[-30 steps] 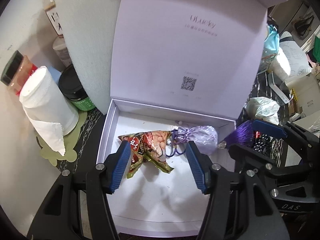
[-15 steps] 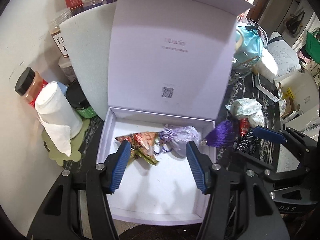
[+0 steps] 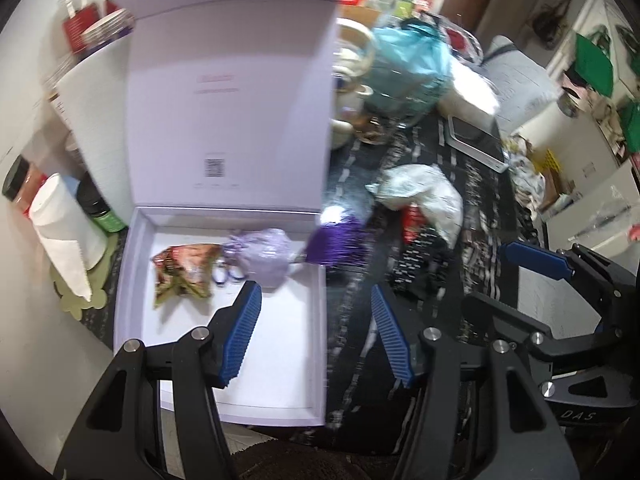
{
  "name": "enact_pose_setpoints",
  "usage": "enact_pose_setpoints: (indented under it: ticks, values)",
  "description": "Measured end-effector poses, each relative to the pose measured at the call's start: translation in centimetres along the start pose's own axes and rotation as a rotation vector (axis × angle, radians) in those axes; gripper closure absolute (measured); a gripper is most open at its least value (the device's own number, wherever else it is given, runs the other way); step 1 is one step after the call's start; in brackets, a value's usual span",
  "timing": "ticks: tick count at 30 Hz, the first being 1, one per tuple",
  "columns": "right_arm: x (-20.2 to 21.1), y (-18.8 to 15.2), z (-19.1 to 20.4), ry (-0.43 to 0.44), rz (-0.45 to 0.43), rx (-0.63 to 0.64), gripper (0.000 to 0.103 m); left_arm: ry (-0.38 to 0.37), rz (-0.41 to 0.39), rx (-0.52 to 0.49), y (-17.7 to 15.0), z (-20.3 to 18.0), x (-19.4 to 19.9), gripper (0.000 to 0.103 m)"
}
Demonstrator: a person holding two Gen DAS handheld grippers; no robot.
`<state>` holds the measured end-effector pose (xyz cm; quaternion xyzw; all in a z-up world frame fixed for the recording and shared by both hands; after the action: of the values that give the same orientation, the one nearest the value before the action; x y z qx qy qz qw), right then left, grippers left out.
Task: Organize objects
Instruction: 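Withdraw both grippers from the box back over the table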
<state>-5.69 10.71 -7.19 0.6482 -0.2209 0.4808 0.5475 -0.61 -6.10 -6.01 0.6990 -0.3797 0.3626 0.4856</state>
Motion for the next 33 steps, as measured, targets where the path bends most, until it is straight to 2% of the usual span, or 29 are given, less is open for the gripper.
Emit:
enact_pose_setpoints:
  ticks: [5,14,25,33]
  values:
    - [1.4,-1.7,-2.8,-0.026,-0.005,-0.030,0.029,-0.028,0.009,-0.043,-0.7,-4.3,-0.7,0.047]
    - [3.2,-4.2,-7.0,-0.056,-0.006,-0.062,0.029,-0.049,0.043,-0.066,-2.1,-9.6,-2.3,0.047]
    - [4.5,-6.0,-10.8,-0.064,-0.007,-0.084,0.029,-0.066,0.056,-0.068,-2.6,-13.6,-3.7,0.047]
    - [4.7,-7.2,-13.1,-0.050,-0.003,-0.068,0.029,-0.057,0.061,-0.032,-3.4,-15.6,-5.2,0.047]
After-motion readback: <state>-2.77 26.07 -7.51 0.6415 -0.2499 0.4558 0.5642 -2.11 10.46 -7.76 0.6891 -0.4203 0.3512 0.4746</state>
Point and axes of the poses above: each gripper's, at about its wrist camera, not at the fingertips, and x roughly against the way its jaws point, z to its left, y to its top, the point moved 5 cm from there along -x, roughly the way its jaws point, and after that the axes turned 9 degrees about -y, right-handed, at the moved point
